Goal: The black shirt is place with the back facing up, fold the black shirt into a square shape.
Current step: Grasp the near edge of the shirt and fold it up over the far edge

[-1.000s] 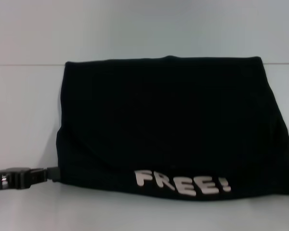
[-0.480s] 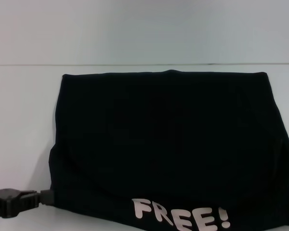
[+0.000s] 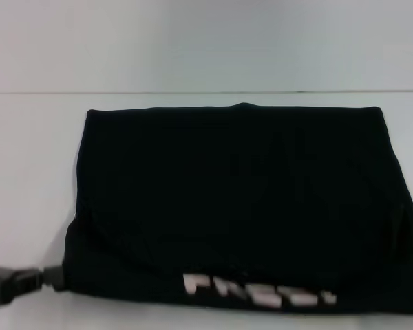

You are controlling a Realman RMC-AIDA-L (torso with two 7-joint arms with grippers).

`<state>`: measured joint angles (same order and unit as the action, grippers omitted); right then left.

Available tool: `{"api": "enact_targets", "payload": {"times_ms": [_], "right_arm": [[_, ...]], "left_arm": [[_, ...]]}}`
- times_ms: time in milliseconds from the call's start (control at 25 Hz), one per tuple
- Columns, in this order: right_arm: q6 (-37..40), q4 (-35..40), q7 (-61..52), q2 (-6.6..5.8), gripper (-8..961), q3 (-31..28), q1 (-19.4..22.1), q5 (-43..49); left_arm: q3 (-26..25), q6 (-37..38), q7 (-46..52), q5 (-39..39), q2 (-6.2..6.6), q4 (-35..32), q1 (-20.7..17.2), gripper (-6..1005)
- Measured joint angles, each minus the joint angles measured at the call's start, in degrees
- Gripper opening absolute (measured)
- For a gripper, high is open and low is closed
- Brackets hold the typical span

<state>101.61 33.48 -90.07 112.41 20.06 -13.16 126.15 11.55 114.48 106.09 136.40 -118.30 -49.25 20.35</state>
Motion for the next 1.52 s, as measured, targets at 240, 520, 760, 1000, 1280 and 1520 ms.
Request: {"api": "enact_targets", "payload": {"times_ms": [240,520,760,1000,1280,1520], "right_arm": [[-0.50,-0.02,-0.48,-0.75,64,-8.22,-5.67,-0.10],[-9.65,-0.51,-4.60,-1.29,67,-9.22,-14.52,-0.08],[-23.18,-1.86,-9.21,-0.88,69,-5.84,-20.79,0.20],[-36.47,-6.75,-11.10,-0.84,71,-0.37,-26.68,0.24],[-50.68,-11.50,-12.06,0.05,74,3.23,-31.53,0.14],[-59.53,-13.65,-11.62,1.54,76,4.30,-33.99,-0.09]], "left_arm": [[-1.64,-3.96,0.72,-0.29,1.86,2.35,6.79,0],[0.50,-21.57,1.64,0.12,5.54,11.61,17.39,1],[3.67,-33.63,1.77,-0.21,5.99,14.40,21.67,0],[7.44,-52.74,1.16,-0.26,4.00,16.72,25.76,0],[12.84,-62.62,1.11,-0.35,2.29,17.07,26.91,0],[14.92,-67.74,0.52,-0.37,1.38,17.14,27.51,1]]}}
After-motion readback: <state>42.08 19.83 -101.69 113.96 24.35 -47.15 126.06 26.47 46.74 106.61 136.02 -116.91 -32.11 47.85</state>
